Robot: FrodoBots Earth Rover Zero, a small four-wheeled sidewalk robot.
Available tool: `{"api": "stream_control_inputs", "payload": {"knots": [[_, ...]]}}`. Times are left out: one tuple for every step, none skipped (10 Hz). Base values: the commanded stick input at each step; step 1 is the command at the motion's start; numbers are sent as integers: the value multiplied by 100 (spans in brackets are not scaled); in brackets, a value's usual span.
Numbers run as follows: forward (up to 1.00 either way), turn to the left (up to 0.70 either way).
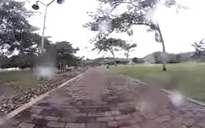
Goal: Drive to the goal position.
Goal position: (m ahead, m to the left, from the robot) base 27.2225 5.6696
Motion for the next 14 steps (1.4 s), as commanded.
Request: {"api": "stream_control_inputs", "payload": {"knots": [[70, 0], [70, 0], [70, 0], [70, 0], [70, 0], [70, 0], [70, 0], [70, 0], [70, 0], [70, 0], [70, 0], [70, 0], [70, 0], [70, 0]]}}
